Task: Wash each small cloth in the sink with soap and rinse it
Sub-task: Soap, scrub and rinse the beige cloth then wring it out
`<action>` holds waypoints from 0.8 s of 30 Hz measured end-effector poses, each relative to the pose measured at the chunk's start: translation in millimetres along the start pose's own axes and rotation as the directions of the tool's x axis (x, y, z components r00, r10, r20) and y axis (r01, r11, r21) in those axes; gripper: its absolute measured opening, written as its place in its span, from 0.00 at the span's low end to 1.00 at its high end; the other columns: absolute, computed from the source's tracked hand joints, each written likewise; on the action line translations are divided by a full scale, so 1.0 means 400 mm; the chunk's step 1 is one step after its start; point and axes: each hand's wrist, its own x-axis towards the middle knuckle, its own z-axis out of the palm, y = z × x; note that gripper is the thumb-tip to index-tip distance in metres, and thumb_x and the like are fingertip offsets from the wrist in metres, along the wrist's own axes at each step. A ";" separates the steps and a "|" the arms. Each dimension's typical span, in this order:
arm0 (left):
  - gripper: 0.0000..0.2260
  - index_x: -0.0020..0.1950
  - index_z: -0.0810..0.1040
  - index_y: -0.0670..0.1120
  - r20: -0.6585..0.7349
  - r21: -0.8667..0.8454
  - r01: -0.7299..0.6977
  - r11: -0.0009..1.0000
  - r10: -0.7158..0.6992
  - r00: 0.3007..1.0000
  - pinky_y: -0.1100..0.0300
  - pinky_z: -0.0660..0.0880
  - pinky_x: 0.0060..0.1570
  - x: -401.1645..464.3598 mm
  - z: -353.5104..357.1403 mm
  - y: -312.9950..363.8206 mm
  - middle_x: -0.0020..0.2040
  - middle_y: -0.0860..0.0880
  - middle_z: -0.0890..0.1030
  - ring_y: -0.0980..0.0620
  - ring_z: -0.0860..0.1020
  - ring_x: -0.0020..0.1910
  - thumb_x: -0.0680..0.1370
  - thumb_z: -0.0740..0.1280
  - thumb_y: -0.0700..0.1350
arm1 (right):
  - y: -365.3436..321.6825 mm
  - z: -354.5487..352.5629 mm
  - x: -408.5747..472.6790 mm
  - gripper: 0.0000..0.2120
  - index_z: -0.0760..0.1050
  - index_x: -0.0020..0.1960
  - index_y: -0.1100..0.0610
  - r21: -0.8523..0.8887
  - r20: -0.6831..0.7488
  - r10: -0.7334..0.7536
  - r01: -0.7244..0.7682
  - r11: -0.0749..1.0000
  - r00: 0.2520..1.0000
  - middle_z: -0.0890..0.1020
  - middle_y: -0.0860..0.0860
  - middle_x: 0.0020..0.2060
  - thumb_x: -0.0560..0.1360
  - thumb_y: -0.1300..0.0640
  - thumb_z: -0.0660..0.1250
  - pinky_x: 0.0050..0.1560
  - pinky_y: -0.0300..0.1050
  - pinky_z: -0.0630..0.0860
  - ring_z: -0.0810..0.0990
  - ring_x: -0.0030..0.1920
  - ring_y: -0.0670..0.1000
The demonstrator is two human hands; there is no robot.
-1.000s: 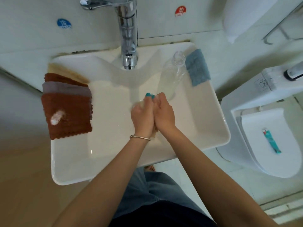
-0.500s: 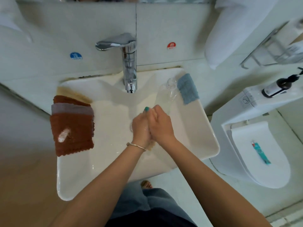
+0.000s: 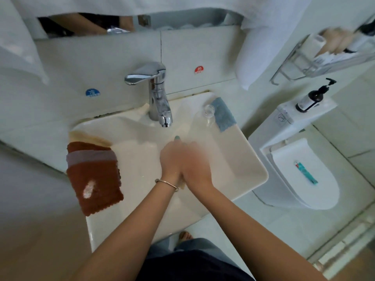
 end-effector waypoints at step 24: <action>0.13 0.37 0.69 0.46 0.221 -0.069 0.021 0.997 -0.005 0.975 0.59 0.70 0.37 -0.045 0.004 0.020 0.34 0.48 0.73 0.54 0.73 0.33 0.82 0.59 0.44 | -0.014 -0.020 0.036 0.14 0.63 0.41 0.53 -0.098 -0.145 0.109 -0.124 0.987 0.983 0.72 0.48 0.34 0.83 0.50 0.55 0.39 0.49 0.65 0.72 0.40 0.57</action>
